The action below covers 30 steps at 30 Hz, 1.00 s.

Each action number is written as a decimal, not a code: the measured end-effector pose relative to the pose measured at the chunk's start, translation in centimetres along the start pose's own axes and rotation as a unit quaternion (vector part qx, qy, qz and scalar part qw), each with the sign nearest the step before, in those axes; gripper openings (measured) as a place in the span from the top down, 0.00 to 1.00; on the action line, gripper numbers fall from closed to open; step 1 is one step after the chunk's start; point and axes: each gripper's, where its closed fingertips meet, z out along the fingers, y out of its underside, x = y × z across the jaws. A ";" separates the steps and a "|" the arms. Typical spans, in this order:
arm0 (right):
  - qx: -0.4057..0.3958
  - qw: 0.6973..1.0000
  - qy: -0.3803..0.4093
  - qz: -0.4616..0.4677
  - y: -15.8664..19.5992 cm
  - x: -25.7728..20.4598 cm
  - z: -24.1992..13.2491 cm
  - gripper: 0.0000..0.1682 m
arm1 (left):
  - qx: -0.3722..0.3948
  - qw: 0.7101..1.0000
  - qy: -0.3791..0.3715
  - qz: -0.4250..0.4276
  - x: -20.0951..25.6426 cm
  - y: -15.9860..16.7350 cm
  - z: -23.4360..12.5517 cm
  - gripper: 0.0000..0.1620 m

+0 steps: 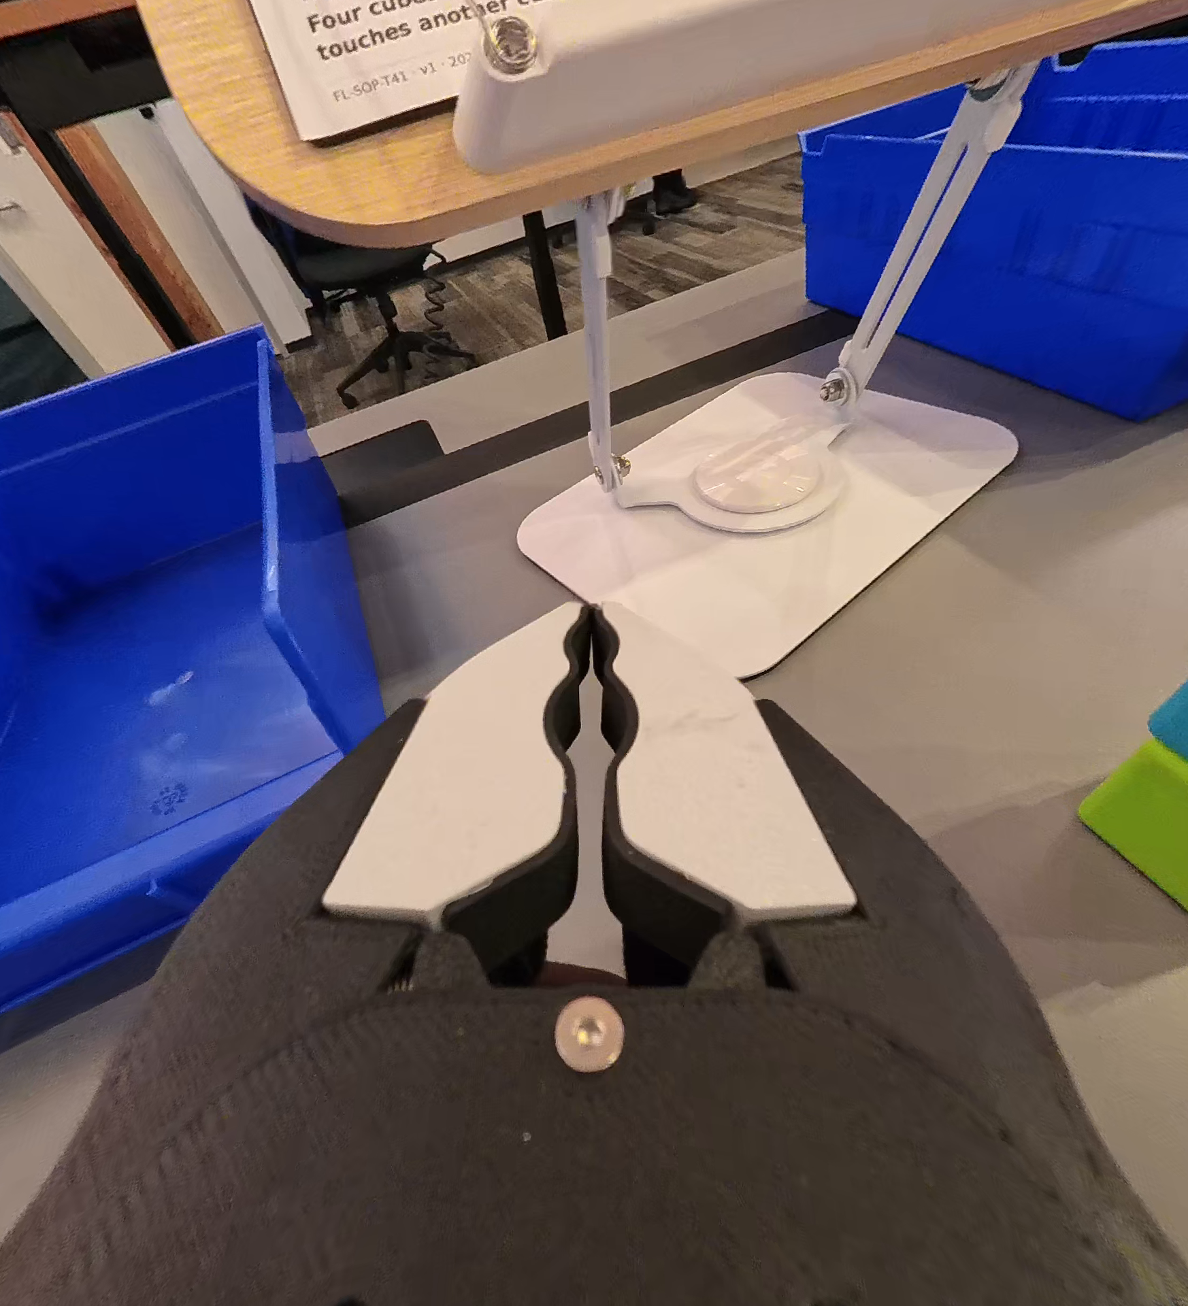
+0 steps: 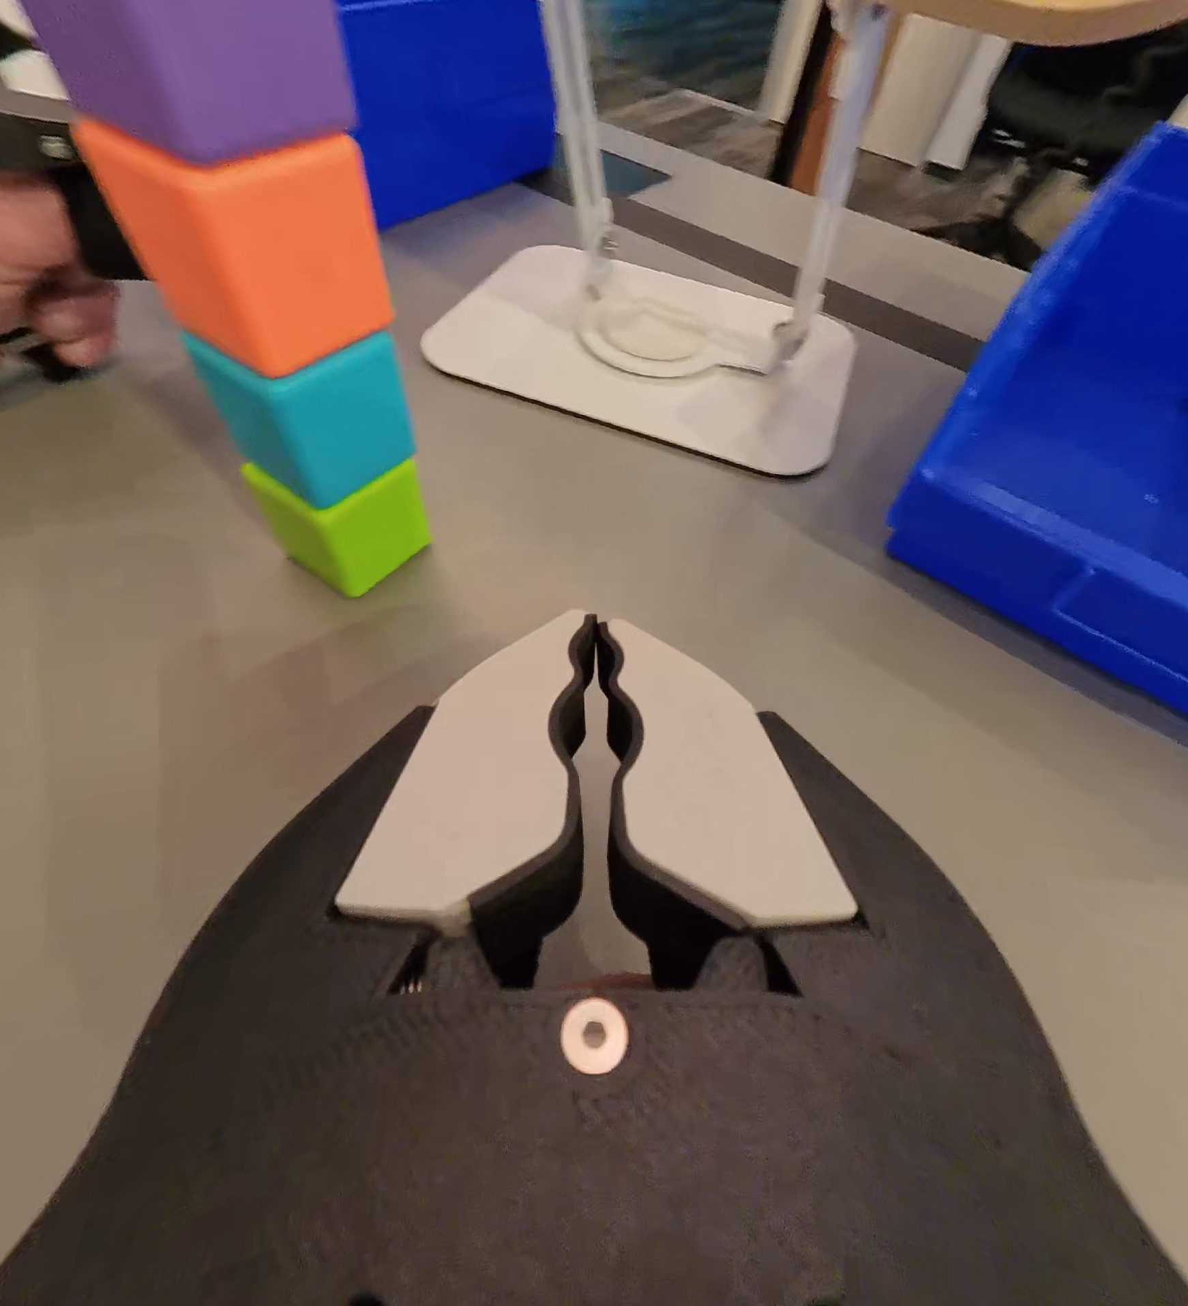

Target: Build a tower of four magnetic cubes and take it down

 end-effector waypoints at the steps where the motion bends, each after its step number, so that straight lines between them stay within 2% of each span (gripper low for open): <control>1: -0.004 1.000 0.020 0.005 0.0 0.6 0.2 1.00 | 0.002 1.000 0.003 0.002 0.2 -0.1 0.0 1.00; 8: -0.020 0.993 0.119 -0.020 -0.2 3.1 1.6 1.00 | 0.006 1.000 0.001 0.003 0.7 -0.3 0.2 1.00; 20: 0.002 0.986 0.163 -0.012 -1.0 4.5 1.5 1.00 | 0.011 1.000 0.007 0.003 2.0 -0.8 0.3 1.00; 24: 0.029 0.985 0.172 0.013 -1.6 5.3 1.2 0.88 | 0.016 1.000 0.002 0.011 2.8 -1.3 0.6 1.00; 30: 0.038 0.981 0.186 0.031 -2.0 6.5 1.5 0.80 | 0.021 1.000 -0.020 0.010 2.6 -1.7 0.7 1.00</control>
